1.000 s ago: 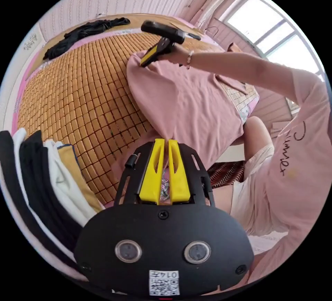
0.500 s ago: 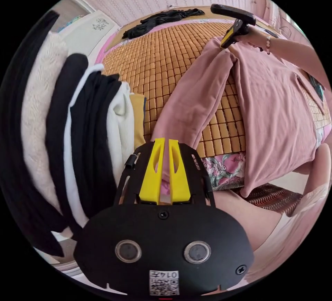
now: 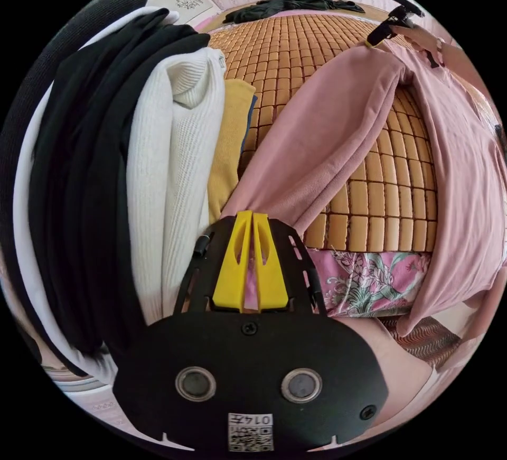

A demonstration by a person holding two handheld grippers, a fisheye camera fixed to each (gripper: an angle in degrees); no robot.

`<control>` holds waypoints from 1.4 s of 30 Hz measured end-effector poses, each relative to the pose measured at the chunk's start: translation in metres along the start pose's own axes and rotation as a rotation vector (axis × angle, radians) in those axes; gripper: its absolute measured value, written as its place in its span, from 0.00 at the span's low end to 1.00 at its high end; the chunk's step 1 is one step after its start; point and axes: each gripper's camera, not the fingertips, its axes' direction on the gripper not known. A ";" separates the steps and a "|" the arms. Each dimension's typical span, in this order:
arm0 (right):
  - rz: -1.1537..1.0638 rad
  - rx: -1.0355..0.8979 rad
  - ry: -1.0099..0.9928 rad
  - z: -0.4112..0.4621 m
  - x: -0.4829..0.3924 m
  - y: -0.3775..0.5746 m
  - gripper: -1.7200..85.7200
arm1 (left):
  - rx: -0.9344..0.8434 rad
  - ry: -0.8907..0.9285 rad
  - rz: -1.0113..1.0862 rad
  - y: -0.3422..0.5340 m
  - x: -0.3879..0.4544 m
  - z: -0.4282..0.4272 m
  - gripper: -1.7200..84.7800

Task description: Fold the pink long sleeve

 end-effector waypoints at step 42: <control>0.627 0.168 -0.091 -0.210 0.270 0.506 0.10 | 0.149 0.531 0.807 0.030 0.175 -0.076 0.12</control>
